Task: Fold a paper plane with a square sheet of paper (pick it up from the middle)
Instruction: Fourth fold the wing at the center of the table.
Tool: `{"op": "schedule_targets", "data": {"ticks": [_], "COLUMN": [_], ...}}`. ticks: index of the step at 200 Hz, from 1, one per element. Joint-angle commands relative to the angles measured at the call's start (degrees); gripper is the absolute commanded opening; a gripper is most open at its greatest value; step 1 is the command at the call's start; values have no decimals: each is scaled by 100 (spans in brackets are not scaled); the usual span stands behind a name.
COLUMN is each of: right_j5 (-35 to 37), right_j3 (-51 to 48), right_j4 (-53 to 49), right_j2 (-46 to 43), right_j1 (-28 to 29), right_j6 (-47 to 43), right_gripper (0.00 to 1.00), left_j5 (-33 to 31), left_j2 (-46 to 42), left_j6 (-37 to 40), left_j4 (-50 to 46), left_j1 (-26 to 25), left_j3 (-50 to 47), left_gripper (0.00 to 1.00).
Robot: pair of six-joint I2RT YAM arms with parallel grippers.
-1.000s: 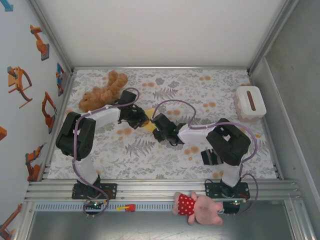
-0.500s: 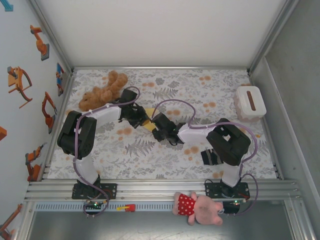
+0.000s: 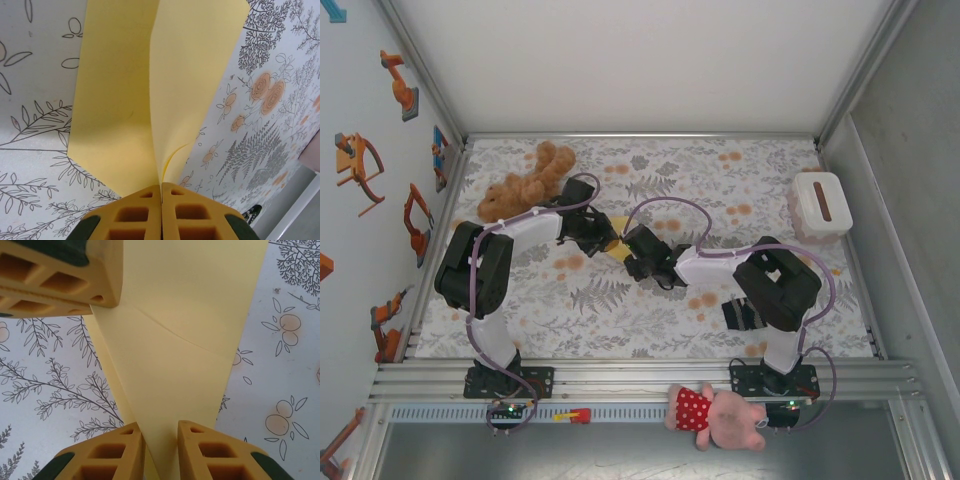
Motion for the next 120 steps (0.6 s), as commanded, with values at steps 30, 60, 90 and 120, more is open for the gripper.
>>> {"op": "schedule_targets", "data": {"ticks": [30, 60, 90, 120], "right_j5": [199, 175, 87, -103], "right_j3": [42, 12, -60, -125], "right_j4": [-91, -73, -1, 136], "right_j2": [-14, -5, -28, -20], "right_j1": [44, 44, 44, 36], "right_j6": [60, 59, 63, 61], "right_gripper": [23, 18, 10, 7], "left_j5": [71, 76, 50, -43], "left_j2": [67, 56, 7, -185], "left_j6": [118, 138, 217, 311], "left_j4": [-135, -168, -262, -264], "left_j1": [-25, -21, 61, 339], "left_j3": [186, 242, 382, 435], "left_gripper": [7, 9, 18, 34]}}
